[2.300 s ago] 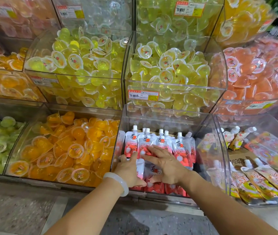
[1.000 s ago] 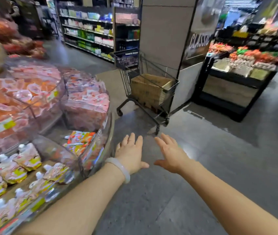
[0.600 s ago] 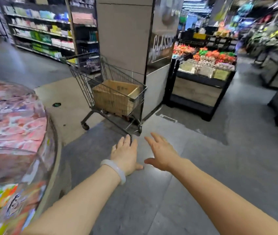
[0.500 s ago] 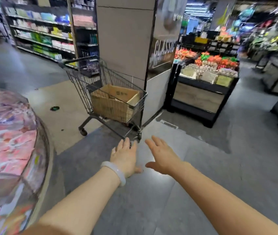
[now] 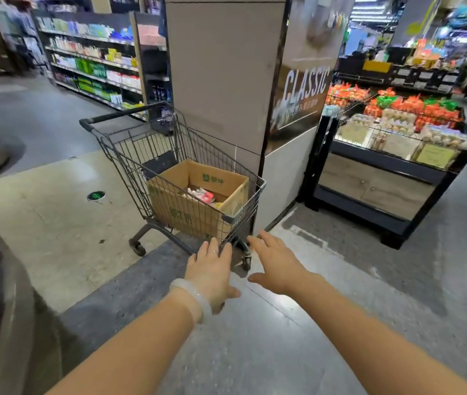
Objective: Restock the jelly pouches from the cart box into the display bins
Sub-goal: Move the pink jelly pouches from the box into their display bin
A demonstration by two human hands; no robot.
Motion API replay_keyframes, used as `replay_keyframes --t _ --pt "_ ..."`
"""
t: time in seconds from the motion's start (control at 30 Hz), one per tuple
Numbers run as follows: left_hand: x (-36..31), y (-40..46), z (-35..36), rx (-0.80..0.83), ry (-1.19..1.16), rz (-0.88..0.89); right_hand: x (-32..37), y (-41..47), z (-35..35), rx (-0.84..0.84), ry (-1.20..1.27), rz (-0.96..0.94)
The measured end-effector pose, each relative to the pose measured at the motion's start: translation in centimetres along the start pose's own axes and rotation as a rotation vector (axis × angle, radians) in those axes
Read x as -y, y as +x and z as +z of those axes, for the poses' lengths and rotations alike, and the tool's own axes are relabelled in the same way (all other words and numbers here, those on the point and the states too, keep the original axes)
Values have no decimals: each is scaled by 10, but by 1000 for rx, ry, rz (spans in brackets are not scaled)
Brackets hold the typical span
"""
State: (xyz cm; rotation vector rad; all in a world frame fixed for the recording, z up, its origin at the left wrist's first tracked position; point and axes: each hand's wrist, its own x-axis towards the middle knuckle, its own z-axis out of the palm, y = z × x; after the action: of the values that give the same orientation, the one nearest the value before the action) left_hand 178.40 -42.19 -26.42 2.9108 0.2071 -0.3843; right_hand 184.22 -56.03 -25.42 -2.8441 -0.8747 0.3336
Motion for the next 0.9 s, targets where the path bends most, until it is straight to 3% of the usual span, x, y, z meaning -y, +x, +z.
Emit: replay_keyframes --t 0.3,0.9 --pt "19 201 -78 -65 -41 -120 -72 216 -57 20 -55 -113" --pt "142 533 -101 -12 -251 -392 -128 596 -60 256 -13 -188"
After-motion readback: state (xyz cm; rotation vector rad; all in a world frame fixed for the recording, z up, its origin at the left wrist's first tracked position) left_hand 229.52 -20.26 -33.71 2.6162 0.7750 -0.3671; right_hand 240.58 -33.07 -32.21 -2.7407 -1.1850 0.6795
